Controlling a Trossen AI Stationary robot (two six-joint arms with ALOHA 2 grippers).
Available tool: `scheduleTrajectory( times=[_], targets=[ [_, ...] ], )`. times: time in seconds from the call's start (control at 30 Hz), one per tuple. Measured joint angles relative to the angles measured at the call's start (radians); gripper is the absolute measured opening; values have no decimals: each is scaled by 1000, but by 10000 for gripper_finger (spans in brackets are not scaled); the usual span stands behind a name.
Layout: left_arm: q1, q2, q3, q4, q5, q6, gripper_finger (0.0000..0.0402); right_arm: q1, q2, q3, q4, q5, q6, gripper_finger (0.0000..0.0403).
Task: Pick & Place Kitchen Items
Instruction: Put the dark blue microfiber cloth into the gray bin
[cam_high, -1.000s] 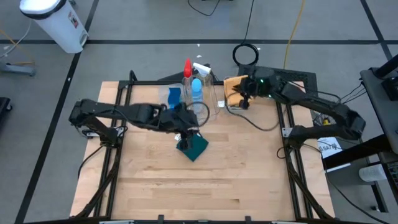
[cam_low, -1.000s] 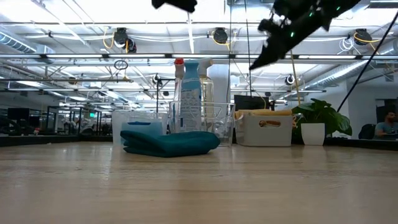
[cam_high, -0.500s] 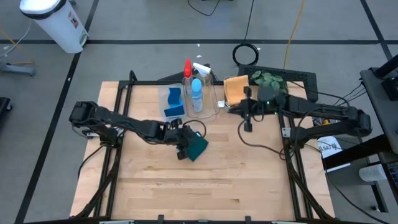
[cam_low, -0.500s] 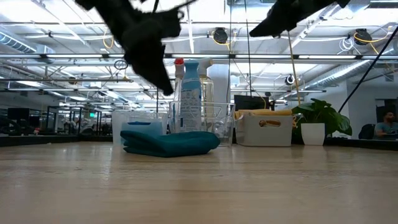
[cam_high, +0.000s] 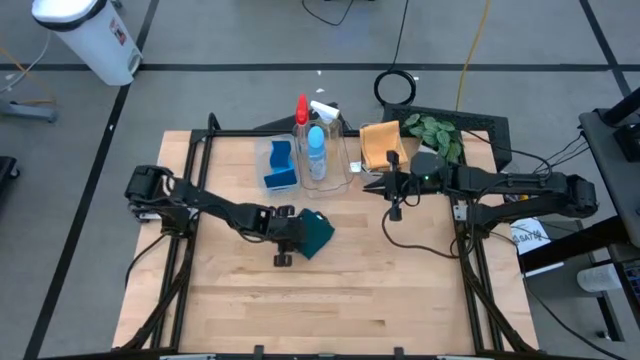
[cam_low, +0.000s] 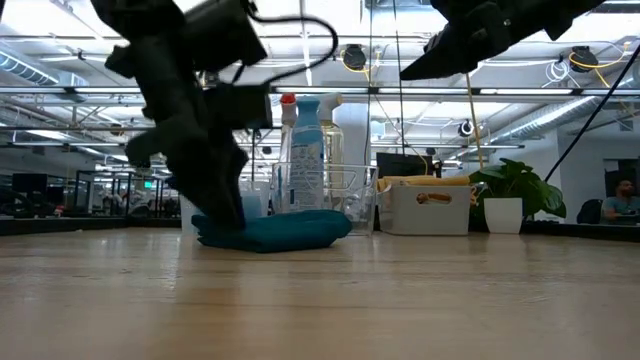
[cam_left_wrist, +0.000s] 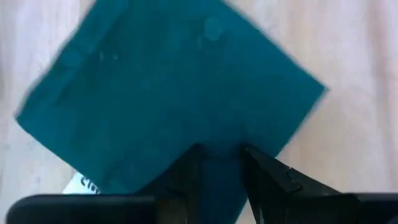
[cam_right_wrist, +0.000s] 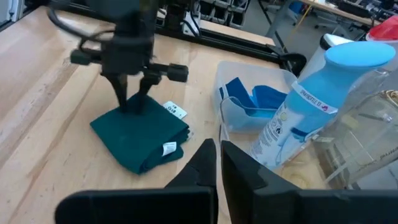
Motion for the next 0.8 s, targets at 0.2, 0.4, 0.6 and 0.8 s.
scheduleTrajectory(
  times=[0.2, 0.4, 0.6, 0.8],
  targets=[
    [0, 81, 6, 20, -12, -244, 113, 0, 0, -3, 2, -2, 19, 4],
    [7, 115, 4, 214, 40, -803, 113, 0, 0, -3, 2, -2, 45, 4],
    [-9, 133, 3, 501, 106, -821, 113, 0, 0, -3, 5, -2, 93, 5],
    [-10, 93, 102, 355, 122, -612, 114, 7, 0, -3, 4, -33, 257, 40]
  ],
)
